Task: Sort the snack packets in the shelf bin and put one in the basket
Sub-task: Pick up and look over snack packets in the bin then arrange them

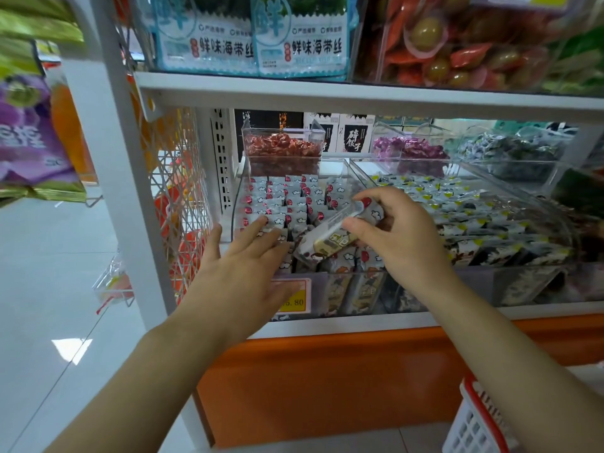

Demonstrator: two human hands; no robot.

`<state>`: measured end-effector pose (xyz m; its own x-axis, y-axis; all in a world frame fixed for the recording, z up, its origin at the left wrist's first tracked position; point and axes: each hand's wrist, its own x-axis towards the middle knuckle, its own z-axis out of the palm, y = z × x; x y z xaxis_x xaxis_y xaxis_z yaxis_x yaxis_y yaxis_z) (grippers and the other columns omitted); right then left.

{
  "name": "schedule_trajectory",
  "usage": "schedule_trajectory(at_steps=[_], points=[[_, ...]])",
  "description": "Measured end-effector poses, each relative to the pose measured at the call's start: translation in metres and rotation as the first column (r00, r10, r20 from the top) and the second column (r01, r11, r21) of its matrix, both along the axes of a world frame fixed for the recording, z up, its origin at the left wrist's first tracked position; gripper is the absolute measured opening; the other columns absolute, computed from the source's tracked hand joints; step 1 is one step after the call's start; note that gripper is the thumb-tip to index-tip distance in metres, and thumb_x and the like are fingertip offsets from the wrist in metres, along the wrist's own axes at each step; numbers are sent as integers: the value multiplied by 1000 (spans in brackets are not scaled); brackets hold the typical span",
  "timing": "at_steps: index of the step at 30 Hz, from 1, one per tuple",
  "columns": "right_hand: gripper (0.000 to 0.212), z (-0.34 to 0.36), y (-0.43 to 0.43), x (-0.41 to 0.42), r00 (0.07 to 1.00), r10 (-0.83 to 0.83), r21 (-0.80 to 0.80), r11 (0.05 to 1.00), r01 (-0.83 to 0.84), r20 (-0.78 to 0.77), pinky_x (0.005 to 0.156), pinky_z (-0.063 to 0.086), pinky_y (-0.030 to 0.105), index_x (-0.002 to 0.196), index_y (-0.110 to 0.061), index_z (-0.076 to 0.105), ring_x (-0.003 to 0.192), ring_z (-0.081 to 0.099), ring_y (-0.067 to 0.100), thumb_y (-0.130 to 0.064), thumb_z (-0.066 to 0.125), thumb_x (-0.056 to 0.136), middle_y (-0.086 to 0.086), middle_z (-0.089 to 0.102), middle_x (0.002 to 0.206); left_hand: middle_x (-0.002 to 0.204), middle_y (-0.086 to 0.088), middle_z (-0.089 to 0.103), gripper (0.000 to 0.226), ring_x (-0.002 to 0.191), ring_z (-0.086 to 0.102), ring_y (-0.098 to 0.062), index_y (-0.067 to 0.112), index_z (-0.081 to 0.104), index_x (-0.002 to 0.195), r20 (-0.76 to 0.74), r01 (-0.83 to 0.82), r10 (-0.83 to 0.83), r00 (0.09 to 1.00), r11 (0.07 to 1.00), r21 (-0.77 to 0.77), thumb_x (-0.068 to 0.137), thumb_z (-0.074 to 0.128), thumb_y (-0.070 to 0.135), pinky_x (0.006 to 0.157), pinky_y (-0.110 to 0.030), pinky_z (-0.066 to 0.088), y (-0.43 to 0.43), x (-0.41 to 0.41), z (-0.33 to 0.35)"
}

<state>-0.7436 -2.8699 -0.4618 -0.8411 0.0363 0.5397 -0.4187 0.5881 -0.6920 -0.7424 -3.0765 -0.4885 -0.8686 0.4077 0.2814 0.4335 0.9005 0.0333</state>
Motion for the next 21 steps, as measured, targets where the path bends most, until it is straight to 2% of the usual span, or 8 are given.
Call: schedule_trajectory(at_steps=[2,4,8,11,14,16,19,21], points=[[32,0,-3,-3,1000,-1,82,997,2,-13,75,36,-3,116,-20,58,91,48,-4,-25,66,86,-28,48,97,156,16,5,65,134,-24,2,32,19,147,2,-3,3,1000,1000,-17,89,22,63,113,-53,-13,0,-1,-1],[36,1,-5,-6,1000,23,169,985,-23,5,73,31,-4,118,-21,60,92,42,-7,-28,68,84,-22,49,102,156,15,6,65,139,-19,-2,32,20,146,3,-7,7,1000,1000,-23,89,23,62,112,-53,-12,0,-1,-1],[39,0,-14,-8,1000,20,349,937,-22,9,76,27,1,117,-22,62,95,41,0,-33,70,81,-12,48,104,156,15,9,62,141,-16,-4,32,21,145,5,-10,10,1000,1000,-21,90,26,61,111,-53,-12,0,-2,0],[42,-8,-28,-9,998,-22,483,874,46,-56,83,36,21,118,-21,62,99,46,7,-39,69,80,-5,59,110,156,15,10,62,141,-15,-4,32,22,145,19,-12,12,1000,1000,-5,91,28,61,112,-53,-12,0,-2,1],[30,-13,-38,-9,999,-9,653,756,27,-31,89,30,33,110,-29,63,107,44,14,-47,58,86,-7,62,103,155,15,12,63,142,-14,-4,32,23,146,24,-8,8,1000,1000,15,90,29,60,113,-53,-10,0,-1,2],[23,-12,-38,-9,1000,28,659,752,-22,2,88,28,33,104,-29,64,103,44,15,-42,51,92,-7,60,95,155,16,12,62,142,-14,-4,31,23,146,25,1,-2,1000,1000,29,90,31,59,113,-51,-11,0,-1,3],[19,-1,-37,-16,999,34,488,873,-24,-13,85,38,31,106,-24,65,96,52,13,-27,52,93,-10,58,90,155,16,12,61,142,-13,-3,31,23,146,22,17,-18,1000,998,55,91,34,56,112,-50,-13,-1,-2,4],[17,7,-34,-27,999,-18,426,904,27,-27,77,38,28,104,-25,66,94,51,10,-21,55,91,-6,65,91,155,15,12,61,141,-13,-3,31,22,146,19,18,-20,1000,998,66,92,34,55,113,-49,-12,-1,-3,5]])
